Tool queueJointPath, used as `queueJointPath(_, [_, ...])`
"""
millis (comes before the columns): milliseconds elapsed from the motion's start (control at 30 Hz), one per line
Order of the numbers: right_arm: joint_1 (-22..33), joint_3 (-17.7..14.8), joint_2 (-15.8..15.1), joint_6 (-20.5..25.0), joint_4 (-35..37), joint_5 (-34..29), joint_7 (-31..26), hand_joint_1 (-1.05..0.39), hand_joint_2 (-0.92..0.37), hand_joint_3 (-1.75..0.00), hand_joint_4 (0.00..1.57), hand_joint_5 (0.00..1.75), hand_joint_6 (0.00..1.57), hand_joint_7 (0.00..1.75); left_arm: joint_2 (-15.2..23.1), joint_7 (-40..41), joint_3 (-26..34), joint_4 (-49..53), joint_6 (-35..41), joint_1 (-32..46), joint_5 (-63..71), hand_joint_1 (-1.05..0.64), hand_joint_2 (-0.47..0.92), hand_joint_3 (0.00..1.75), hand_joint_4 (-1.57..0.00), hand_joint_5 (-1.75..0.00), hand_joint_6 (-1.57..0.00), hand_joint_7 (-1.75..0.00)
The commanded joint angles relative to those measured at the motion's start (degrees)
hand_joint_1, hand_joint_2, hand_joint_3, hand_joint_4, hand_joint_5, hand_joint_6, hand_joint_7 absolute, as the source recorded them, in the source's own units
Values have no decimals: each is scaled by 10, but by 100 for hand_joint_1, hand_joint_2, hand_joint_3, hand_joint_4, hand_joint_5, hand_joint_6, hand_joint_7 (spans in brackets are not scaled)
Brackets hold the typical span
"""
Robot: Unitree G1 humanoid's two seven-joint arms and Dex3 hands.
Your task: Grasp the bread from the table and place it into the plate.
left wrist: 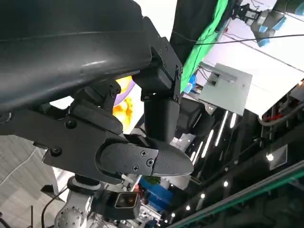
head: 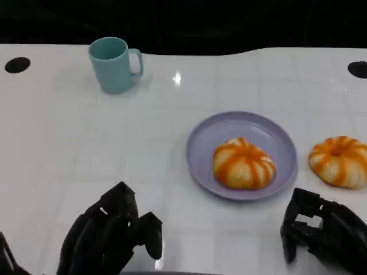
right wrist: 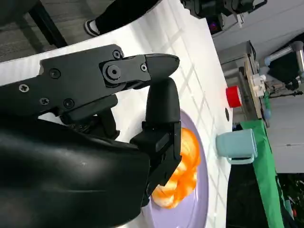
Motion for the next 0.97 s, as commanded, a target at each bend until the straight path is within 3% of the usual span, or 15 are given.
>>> queueJointPath(33, [9,-2,-10,10,-12,1,-6,-62,-92,-20,73,175,62,166,8,-19,10,11,5,10,3,-76,92,21,-87,-175,-68,-157])
queueJointPath(967, [-9,-11,-12,-21,39,12,25,-62,-92,-20,73,175,62,162,0,-38,28,49,4,-13,23,-76,92,19,-88,-175,-71,-154])
